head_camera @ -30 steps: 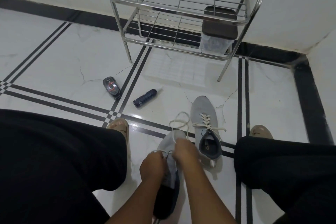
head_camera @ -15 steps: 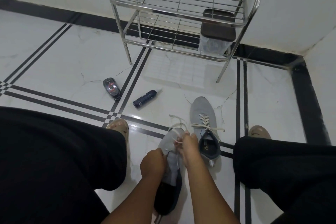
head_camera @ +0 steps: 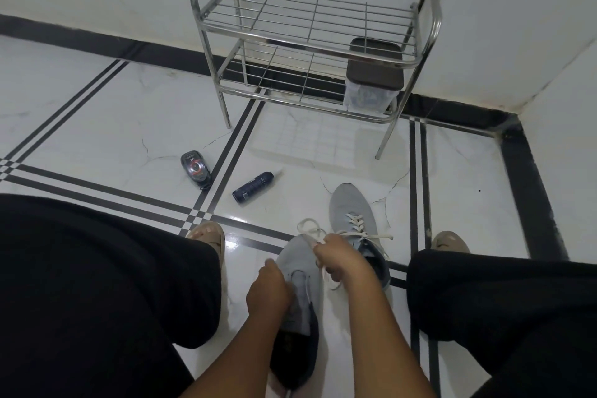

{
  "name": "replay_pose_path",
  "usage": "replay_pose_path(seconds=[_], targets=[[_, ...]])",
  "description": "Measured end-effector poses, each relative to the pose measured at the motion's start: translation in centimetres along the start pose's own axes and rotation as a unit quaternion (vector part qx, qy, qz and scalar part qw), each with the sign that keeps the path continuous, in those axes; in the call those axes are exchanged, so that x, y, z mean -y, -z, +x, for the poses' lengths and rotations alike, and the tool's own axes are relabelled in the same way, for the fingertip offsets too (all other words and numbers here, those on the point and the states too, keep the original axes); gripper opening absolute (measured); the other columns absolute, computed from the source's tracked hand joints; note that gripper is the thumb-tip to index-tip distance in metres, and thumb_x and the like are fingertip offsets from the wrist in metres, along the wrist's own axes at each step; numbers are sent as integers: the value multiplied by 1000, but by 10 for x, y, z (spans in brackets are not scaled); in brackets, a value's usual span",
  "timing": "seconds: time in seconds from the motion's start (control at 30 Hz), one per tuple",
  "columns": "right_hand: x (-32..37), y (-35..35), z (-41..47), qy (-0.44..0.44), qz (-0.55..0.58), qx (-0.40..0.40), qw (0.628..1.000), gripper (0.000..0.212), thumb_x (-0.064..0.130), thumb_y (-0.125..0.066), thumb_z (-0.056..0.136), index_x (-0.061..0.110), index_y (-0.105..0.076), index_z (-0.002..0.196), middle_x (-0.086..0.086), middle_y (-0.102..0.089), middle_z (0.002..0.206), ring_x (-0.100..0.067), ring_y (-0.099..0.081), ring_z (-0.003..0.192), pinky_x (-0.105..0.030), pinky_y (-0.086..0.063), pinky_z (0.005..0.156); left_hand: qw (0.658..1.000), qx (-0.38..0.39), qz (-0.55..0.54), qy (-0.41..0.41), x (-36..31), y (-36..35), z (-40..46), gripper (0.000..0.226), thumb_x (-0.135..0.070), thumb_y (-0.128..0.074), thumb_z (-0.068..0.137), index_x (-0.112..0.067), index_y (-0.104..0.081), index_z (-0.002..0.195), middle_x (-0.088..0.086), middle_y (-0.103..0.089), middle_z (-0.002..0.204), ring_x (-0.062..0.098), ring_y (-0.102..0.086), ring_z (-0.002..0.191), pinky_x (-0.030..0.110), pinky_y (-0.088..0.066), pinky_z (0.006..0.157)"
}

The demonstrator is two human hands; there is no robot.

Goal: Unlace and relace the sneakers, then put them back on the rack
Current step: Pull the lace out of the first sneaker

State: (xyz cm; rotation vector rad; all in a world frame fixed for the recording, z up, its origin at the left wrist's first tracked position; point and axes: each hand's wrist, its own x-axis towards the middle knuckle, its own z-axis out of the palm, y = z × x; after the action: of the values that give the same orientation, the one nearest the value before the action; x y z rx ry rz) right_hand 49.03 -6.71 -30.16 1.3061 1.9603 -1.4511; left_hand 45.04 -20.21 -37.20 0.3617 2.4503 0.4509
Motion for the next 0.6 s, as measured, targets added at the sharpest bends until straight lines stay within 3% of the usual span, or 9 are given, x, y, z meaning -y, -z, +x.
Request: replay_pose_path(seconds=[0.1,0.17,0.2,0.27,0.37,0.4,0.47,0.53,0.6], targets=[[18,26,-35,-7,-65,176,982,27,22,-54,96,9,-57,73,4,-48,44,-7,-25,29,-13,-19,36,991,-2,-66,-114,-22,12,13,75,-27,-65,86,-27,-22,148,6,-32,147,28,-42,129,39,-42,97],[22,38,-47,50,65,245,966,25,27,-55,97,9,-65,82,1,-48,53,-4,-28,32,-13,-18,31,974,33,-31,-223,-42,26,19,45,-28,-59,89,-22,-51,132,9,-48,138,25,-44,127,38,-38,102],[22,43,-46,92,182,237,950,24,27,-54,97,8,-66,88,-1,-51,57,-4,-34,35,-13,-20,28,968,61,-68,-235,-49,31,19,23,-28,-60,88,-17,-66,107,10,-63,116,25,-55,111,37,-42,94],[25,54,-42,142,459,119,869,22,25,-50,99,8,-64,104,-1,-60,71,-4,-38,38,-14,-24,28,945,127,-227,-199,-53,45,11,17,-28,-68,85,-16,-65,73,4,-66,82,19,-60,83,30,-45,74],[14,79,-28,113,645,-217,724,19,13,-45,100,17,-55,116,-2,-67,101,-5,-36,42,-16,-27,33,899,227,-354,-122,-51,62,10,22,-32,-63,88,-17,-64,73,-3,-65,78,13,-59,84,27,-46,79],[5,83,-22,92,612,-298,727,20,13,-44,99,20,-55,115,-2,-68,106,-7,-41,48,-18,-29,34,861,262,-422,-108,-55,68,9,23,-32,-60,91,-15,-63,76,0,-64,78,17,-60,88,33,-47,89],[-9,78,-16,45,477,-355,803,18,15,-48,97,24,-58,109,-1,-67,109,-10,-49,59,-21,-34,40,763,311,-560,-88,-67,81,6,23,-26,-51,97,-12,-60,80,2,-60,74,20,-62,83,37,-48,97],[-12,52,-13,41,407,-204,889,15,26,-54,94,21,-62,106,-4,-67,103,-11,-46,53,-22,-31,39,685,318,-651,-81,-83,94,5,20,-20,-47,98,-11,-60,86,1,-58,72,16,-63,74,34,-53,88],[-8,20,-21,43,391,55,918,39,49,-51,94,15,-65,105,-3,-67,82,-8,-33,44,-18,-20,36,636,281,-715,-76,-93,107,3,17,-15,-46,98,-8,-60,93,1,-61,72,13,-64,68,30,-58,77]])
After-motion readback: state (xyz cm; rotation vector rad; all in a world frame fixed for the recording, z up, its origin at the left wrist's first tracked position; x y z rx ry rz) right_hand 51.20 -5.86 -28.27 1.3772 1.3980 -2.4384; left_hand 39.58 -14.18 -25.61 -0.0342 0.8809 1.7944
